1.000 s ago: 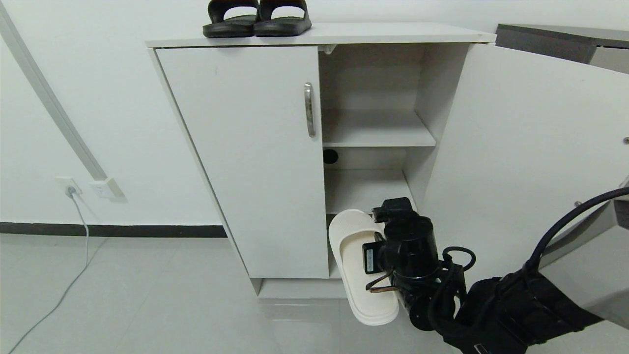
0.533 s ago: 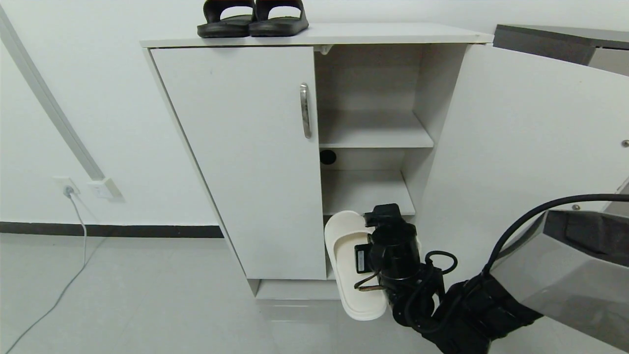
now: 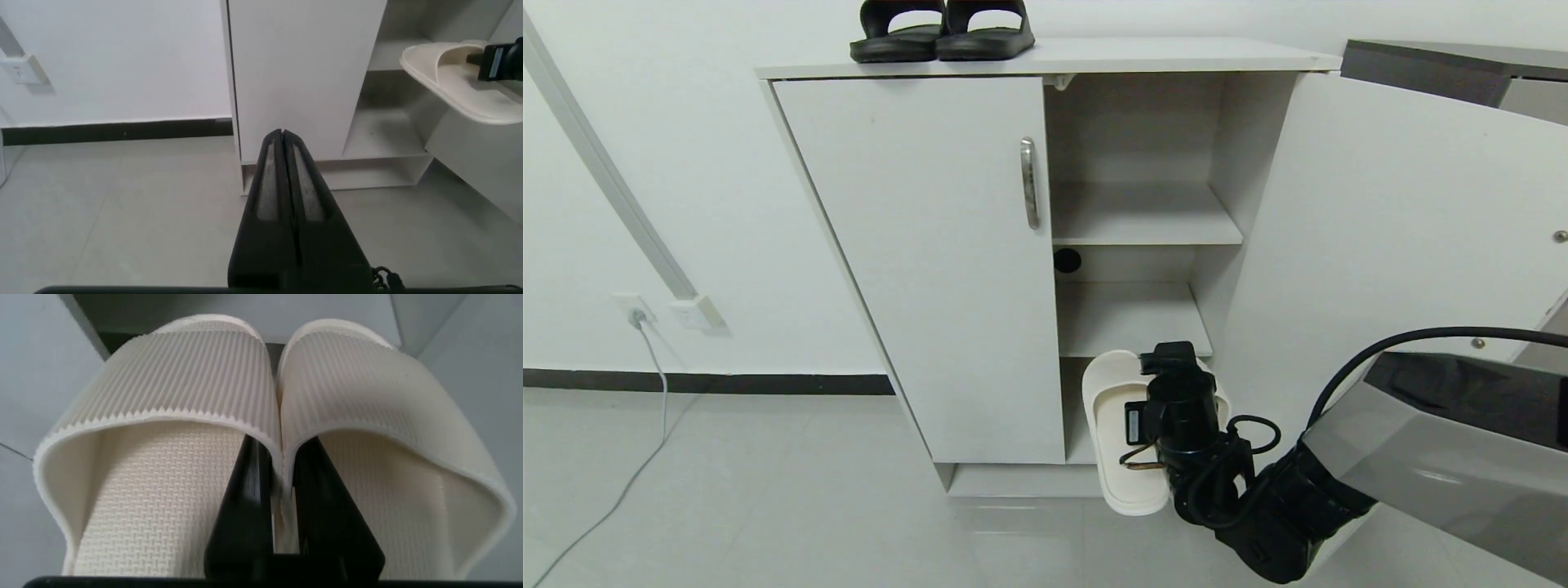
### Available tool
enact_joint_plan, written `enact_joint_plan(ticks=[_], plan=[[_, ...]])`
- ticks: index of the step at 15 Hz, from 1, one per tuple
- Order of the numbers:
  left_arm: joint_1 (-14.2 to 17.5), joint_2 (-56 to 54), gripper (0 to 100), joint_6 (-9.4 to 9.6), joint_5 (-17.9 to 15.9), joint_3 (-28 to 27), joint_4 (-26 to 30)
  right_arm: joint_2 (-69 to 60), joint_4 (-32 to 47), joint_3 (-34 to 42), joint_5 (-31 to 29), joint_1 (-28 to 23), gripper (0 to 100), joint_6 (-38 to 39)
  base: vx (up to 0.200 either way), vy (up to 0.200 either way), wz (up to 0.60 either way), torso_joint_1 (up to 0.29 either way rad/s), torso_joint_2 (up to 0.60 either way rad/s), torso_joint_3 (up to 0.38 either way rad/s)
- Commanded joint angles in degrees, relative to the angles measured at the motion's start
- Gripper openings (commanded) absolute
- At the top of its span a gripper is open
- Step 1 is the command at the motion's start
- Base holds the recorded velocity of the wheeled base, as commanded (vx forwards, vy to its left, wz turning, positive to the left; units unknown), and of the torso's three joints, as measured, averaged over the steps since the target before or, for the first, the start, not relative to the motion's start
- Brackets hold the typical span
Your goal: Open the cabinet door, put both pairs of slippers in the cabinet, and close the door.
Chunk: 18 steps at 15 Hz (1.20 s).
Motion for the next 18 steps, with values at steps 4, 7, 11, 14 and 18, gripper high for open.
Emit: enact_joint_plan(ticks=[4,7,11,14,18], plan=[[0.03,0.11,0,-0.01,0.01,0.01,-0.01,1.47,-0.13,-1.95,0.11,-0.39,0,-0.33,0.000,0.000,0.00,0.001,0.00,-0.029],[0.03,0.11,0,-0.01,-0.08,0.01,-0.01,1.47,-0.13,-2.92,0.11,-0.48,0,-0.69,0.000,0.000,0.00,0.002,0.00,-0.173],[0.03,0.11,0,-0.01,-0.08,0.01,-0.01,1.29,-0.22,-3.36,0.02,-0.48,0,-2.80,0.000,0.000,0.00,0.006,0.00,-0.198],[0.03,0.11,0,-0.01,0.01,0.01,-0.01,1.38,-3.91,-3.44,-0.07,-0.74,0,-5.26,0.000,0.000,0.00,-0.001,0.00,-0.198],[0.03,0.11,0,-0.01,0.01,0.01,-0.01,1.47,-15.69,-2.56,-0.69,-1.00,0,-12.29,0.000,0.000,0.00,0.006,0.00,-0.190]])
